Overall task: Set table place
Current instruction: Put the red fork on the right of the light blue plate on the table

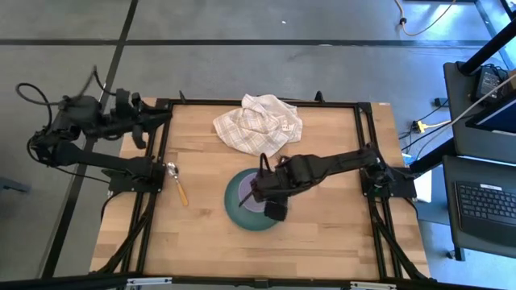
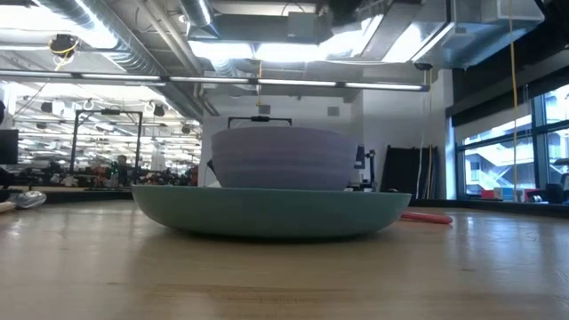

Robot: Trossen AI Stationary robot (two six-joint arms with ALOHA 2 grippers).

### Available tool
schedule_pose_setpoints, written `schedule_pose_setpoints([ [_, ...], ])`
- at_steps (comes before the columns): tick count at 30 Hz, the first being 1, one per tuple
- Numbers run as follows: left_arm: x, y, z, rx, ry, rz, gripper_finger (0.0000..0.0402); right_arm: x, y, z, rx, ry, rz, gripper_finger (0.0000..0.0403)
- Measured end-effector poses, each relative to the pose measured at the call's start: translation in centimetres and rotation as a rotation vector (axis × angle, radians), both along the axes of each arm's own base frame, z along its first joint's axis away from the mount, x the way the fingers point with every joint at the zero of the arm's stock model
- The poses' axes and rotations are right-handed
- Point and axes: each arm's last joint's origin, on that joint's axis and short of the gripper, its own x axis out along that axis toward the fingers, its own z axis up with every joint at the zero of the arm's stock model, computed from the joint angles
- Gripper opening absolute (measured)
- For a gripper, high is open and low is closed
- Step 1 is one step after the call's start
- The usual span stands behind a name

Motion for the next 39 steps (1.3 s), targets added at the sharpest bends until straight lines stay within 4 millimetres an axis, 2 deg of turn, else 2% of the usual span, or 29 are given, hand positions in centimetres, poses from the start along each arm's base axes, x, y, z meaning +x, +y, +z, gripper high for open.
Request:
schedule_pose_setpoints([
  [4,0.0,0.2,-1.7,-0.101,0.142,0.089,0.0086,0.4,-1.3,-0.3,-0.024,-0.028,-0.180,0.0134],
  [9,-0.1,0.2,-2.6,-0.147,0.231,0.119,0.0086,1.0,-3.7,-2.5,-0.041,0.044,-0.305,0.0134],
  [17,-0.1,0.2,-2.7,-0.160,0.233,0.115,0.0086,0.4,-9.1,-9.2,0.031,0.347,-0.469,0.0134],
  [21,-0.2,0.1,-3.0,-0.284,0.215,0.127,0.0086,-0.4,-10.6,-11.3,0.033,0.443,-0.504,0.0134],
  [24,-0.4,0.1,-3.7,-0.383,0.264,0.178,0.0086,-0.4,-11.0,-11.3,0.028,0.444,-0.496,0.0134],
  [30,-1.3,0.1,-5.6,-0.472,0.490,0.294,0.0086,-0.2,-11.3,-10.8,-0.005,0.416,-0.442,0.0134],
  [35,-0.7,-0.1,-6.7,-0.601,0.517,0.291,0.0086,-0.1,-11.6,-10.5,0.003,0.413,-0.424,0.0134],
  [39,0.2,-0.5,-8.4,-0.756,0.555,0.280,0.0086,0.7,-11.5,-9.2,0.014,0.326,-0.417,0.0134],
])
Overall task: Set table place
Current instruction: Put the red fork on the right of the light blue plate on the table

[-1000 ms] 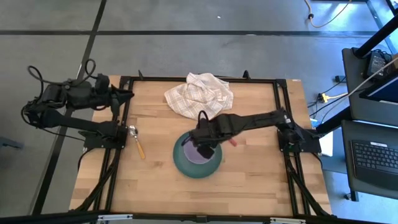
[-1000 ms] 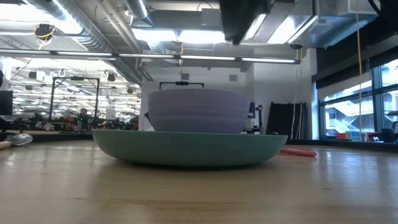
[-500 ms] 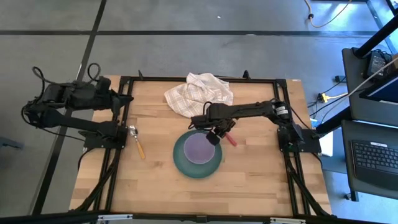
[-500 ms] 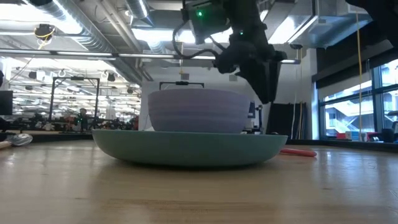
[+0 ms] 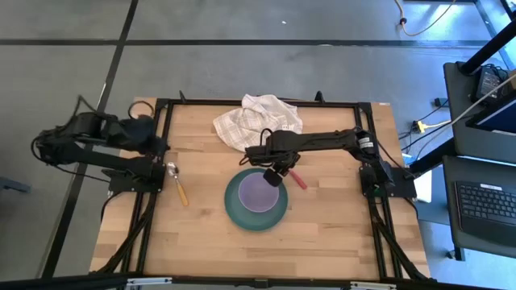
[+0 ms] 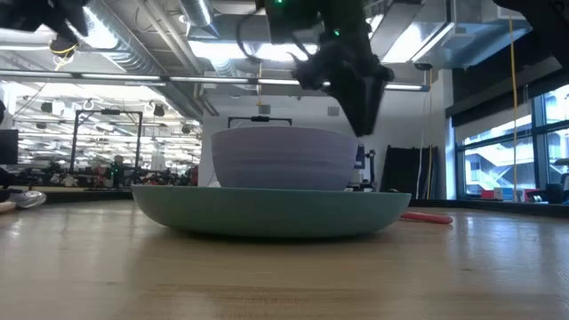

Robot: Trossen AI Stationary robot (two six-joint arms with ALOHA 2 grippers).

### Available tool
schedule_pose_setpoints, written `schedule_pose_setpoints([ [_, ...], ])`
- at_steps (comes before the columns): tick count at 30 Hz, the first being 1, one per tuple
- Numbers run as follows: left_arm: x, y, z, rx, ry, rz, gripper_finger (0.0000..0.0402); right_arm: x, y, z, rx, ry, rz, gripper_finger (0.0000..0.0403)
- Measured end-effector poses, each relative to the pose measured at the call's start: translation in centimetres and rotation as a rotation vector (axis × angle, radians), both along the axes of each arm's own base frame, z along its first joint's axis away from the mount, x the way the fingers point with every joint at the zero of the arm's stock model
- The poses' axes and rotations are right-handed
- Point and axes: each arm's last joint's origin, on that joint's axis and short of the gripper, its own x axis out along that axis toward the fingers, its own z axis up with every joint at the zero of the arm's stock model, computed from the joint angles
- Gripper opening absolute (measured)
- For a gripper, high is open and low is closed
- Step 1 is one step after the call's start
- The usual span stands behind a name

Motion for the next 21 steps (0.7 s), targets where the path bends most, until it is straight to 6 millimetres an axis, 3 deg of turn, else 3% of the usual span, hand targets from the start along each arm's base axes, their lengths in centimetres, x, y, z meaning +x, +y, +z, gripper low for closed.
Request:
schedule_pose_setpoints([
  [6,2.0,-0.1,-3.6,-0.053,0.039,0.011,0.0086,1.0,-0.3,3.3,-0.095,-0.138,0.068,0.0134],
  [10,3.7,-0.1,-5.0,-0.072,-0.047,-0.009,0.0086,0.7,-1.0,4.1,-0.091,-0.126,0.063,0.0134],
  [14,5.2,-0.2,-5.3,-0.056,-0.170,-0.074,0.0086,0.4,-2.0,2.8,-0.036,-0.074,0.033,0.0134],
  [21,5.8,-0.2,-5.2,-0.010,-0.229,-0.125,0.0086,-1.1,-3.2,-1.7,0.088,0.101,-0.058,0.0134],
])
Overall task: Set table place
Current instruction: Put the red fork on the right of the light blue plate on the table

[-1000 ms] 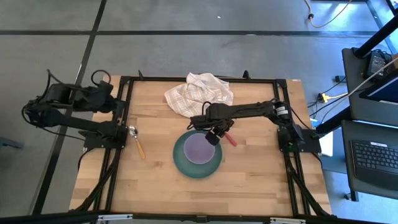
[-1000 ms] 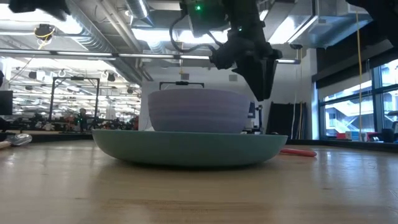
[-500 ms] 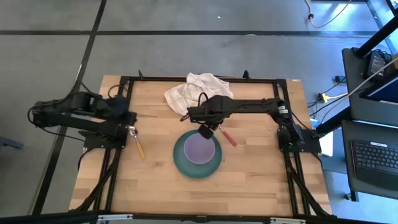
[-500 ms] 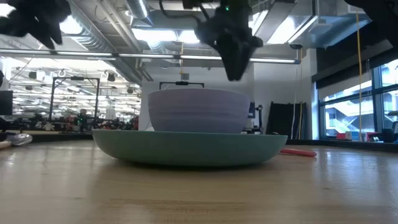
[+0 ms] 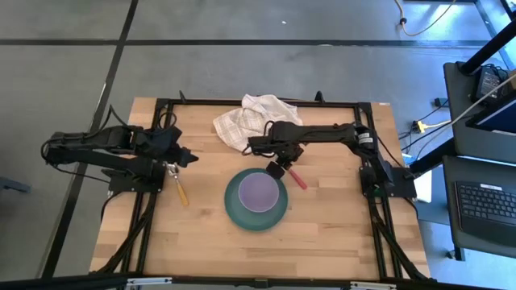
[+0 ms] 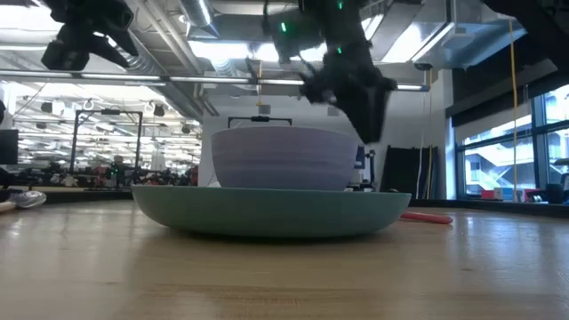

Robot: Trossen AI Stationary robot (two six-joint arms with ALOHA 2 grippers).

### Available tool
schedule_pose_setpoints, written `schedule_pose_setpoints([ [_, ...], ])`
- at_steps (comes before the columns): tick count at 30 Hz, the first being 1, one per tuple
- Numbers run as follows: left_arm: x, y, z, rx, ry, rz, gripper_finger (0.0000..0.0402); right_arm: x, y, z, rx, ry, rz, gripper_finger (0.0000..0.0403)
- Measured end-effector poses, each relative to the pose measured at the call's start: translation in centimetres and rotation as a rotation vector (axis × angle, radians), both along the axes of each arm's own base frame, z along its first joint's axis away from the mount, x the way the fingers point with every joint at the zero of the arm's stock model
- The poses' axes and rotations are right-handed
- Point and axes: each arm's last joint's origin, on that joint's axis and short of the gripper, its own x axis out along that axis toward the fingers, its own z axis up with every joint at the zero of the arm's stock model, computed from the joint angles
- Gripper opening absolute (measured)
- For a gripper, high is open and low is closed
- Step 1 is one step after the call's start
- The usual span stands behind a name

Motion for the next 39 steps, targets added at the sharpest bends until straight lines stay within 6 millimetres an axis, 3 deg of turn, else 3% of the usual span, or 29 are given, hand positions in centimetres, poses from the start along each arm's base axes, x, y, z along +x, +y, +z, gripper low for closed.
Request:
schedule_pose_setpoints([
  [12,-0.1,0.0,0.0,0.026,0.010,-0.023,0.0086,-1.1,-0.1,-5.7,0.124,0.031,-0.037,0.0134],
  [32,-0.1,0.0,-0.1,0.027,0.011,-0.024,0.0086,-0.6,-0.3,-6.3,0.099,-0.034,-0.030,0.0134],
  [39,-0.1,0.0,-0.1,0.027,0.011,-0.024,0.0086,-1.7,-0.1,-8.5,0.119,0.003,-0.043,0.0134],
])
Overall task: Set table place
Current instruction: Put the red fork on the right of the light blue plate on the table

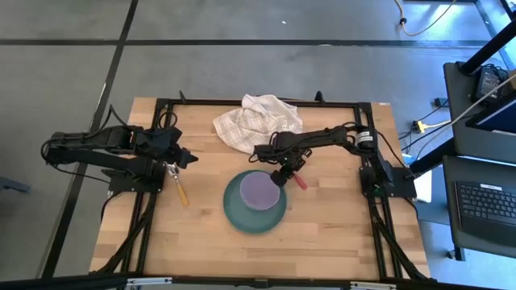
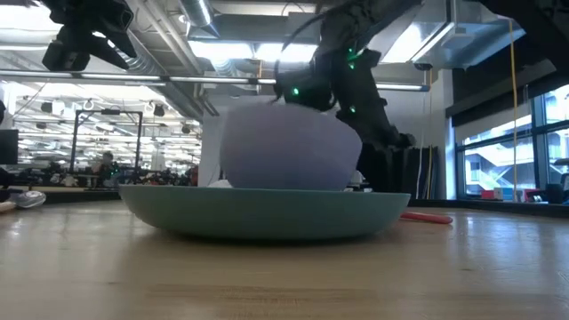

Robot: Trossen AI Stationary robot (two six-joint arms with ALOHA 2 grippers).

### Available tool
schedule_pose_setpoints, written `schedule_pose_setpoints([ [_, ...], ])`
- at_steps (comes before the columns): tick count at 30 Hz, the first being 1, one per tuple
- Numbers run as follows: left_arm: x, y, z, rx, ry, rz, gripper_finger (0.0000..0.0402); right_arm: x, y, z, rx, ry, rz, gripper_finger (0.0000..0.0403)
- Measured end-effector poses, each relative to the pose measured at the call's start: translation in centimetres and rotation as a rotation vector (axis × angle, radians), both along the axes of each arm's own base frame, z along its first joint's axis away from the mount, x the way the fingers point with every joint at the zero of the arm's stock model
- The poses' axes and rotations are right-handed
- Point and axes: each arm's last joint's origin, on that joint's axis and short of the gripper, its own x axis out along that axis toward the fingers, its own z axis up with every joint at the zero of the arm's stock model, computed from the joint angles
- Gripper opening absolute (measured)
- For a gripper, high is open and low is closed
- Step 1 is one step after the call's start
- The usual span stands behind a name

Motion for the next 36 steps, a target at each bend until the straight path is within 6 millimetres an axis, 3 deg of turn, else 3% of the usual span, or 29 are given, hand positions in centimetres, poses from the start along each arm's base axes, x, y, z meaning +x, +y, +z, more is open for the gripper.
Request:
schedule_pose_setpoints([
  [26,0.0,0.0,0.0,-0.001,-0.001,0.002,0.0086,0.1,0.0,0.0,-0.002,-0.010,0.004,0.0134],
  [36,0.0,0.0,0.0,0.001,-0.001,0.004,0.0086,1.1,-0.2,2.4,-0.023,-0.029,0.032,0.0134],
])
